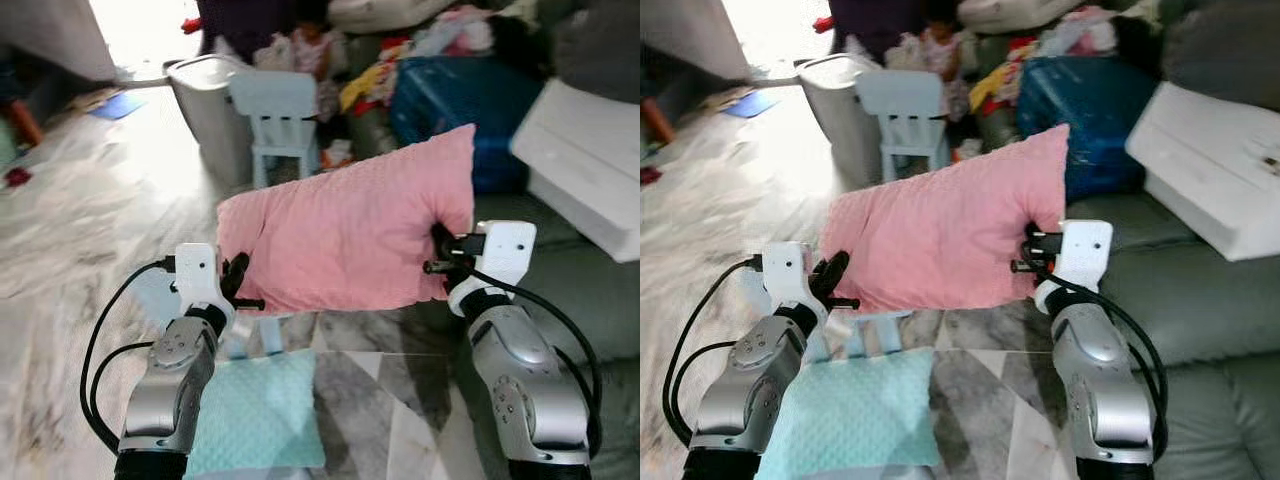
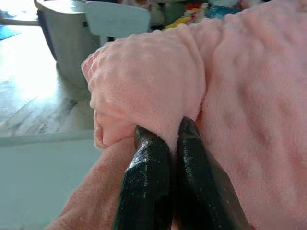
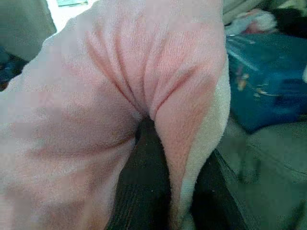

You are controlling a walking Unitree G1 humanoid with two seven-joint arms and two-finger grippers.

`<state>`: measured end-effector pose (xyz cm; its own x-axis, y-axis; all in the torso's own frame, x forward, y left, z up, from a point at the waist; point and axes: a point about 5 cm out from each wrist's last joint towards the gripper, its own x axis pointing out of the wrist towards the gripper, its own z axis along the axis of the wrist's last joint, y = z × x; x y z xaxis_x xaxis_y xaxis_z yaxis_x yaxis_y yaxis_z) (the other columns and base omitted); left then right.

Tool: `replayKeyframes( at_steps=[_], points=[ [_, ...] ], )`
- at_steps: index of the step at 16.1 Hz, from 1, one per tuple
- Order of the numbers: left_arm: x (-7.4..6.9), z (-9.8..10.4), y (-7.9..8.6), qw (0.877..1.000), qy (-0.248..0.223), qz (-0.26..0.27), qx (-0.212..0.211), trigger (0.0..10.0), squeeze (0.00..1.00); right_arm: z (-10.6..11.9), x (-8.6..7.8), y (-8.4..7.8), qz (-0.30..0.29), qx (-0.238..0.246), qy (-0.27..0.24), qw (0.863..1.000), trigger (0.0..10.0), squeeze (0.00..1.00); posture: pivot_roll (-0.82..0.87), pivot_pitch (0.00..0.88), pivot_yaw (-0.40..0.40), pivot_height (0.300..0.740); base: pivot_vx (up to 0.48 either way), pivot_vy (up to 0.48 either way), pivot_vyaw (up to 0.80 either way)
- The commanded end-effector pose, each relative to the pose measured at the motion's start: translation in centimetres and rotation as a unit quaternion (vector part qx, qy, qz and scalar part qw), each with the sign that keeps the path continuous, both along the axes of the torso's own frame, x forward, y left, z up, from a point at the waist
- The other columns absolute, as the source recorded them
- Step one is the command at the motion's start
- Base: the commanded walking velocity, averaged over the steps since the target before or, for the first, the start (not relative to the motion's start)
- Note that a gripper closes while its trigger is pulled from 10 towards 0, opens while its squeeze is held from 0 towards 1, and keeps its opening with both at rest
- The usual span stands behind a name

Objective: Move the pillow to the sofa

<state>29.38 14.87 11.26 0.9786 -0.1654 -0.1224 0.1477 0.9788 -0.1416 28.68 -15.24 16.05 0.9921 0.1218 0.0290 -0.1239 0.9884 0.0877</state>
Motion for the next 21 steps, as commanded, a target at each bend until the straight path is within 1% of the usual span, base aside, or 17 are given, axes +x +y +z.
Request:
replayKeyframes(
  at_steps=[1, 9, 10, 12, 21],
  points=[
    [0.03, 0.78, 0.29, 1.000, -0.014, 0.000, 0.003, 10.0, 0.00, 0.86, -0.12, 0.16, 0.004, -0.001, -0.018, 1.000, 10.0, 0.00, -0.16, 0.000, 0.069, 0.740, 0.000, 0.000, 0.00],
    [0.08, 0.85, 0.16, 1.000, -0.013, -0.001, -0.006, 10.0, 0.00, 0.66, -0.09, 0.14, 0.003, -0.002, -0.014, 1.000, 10.0, 0.00, -0.16, 0.000, 0.067, 0.740, 0.000, 0.000, 0.00],
    [0.03, 0.79, 0.09, 1.000, -0.009, 0.001, -0.013, 10.0, 0.00, 0.69, -0.09, 0.11, 0.003, -0.002, -0.014, 1.000, 10.0, 0.00, -0.16, 0.000, 0.066, 0.740, 0.000, 0.000, 0.00],
    [-0.02, 0.73, 0.09, 1.000, -0.009, 0.000, -0.011, 10.0, 0.00, 0.68, -0.12, 0.09, 0.003, -0.002, -0.015, 1.000, 10.0, 0.00, -0.17, 0.000, 0.065, 0.740, 0.000, 0.152, 0.00],
    [0.08, 0.66, 0.11, 1.000, -0.006, 0.001, -0.011, 10.0, 0.00, 0.66, -0.01, 0.05, 0.004, -0.005, -0.013, 1.000, 10.0, 0.00, -0.17, 0.000, 0.065, 0.740, 0.000, 0.000, 0.00]
  ],
)
